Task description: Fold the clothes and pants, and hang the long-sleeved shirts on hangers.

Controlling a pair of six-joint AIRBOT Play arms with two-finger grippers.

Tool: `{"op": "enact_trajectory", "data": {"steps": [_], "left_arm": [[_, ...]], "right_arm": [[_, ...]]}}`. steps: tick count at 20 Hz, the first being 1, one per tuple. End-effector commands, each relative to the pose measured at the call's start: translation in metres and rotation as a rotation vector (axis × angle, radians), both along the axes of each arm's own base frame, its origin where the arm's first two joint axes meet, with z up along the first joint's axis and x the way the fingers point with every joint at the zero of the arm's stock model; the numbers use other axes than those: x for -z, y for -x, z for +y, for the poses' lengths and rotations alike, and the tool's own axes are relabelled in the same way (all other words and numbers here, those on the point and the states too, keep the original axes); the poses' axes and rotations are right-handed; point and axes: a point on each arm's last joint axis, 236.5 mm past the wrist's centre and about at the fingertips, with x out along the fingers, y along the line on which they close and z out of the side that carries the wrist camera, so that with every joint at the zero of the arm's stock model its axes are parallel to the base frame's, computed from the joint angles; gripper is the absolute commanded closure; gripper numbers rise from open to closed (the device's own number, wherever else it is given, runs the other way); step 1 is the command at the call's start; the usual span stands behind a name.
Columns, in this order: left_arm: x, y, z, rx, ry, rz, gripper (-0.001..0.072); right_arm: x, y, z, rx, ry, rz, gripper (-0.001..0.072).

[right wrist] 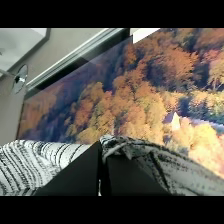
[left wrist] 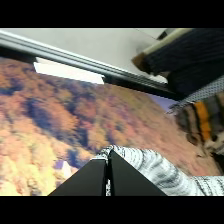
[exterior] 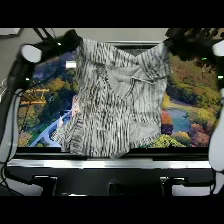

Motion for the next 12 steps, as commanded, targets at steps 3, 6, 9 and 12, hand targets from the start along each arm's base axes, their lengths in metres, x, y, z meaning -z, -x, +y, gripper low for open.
{"op": "enact_trajectory", "data": {"steps": [3,6,9,12], "left_arm": [[0.144,-0.042,-0.002,-0.046,0.018,0.221,0.0677],[0.201,-0.016,-0.017,0.043,-0.017,0.418,0.0676],[0.201,-0.002,-0.013,0.043,0.028,0.519,0.0353],[0.168,0.014,0.019,0.016,0.090,0.597,0.0030]], "right_arm": [[0.120,-0.077,0.026,0.092,0.015,0.034,0.0670],[0.171,-0.068,0.041,0.023,0.029,0.164,0.0640],[0.175,-0.047,0.037,-0.037,0.032,0.248,0.0333],[0.147,-0.005,-0.012,-0.098,0.064,0.331,0.0087]]}}
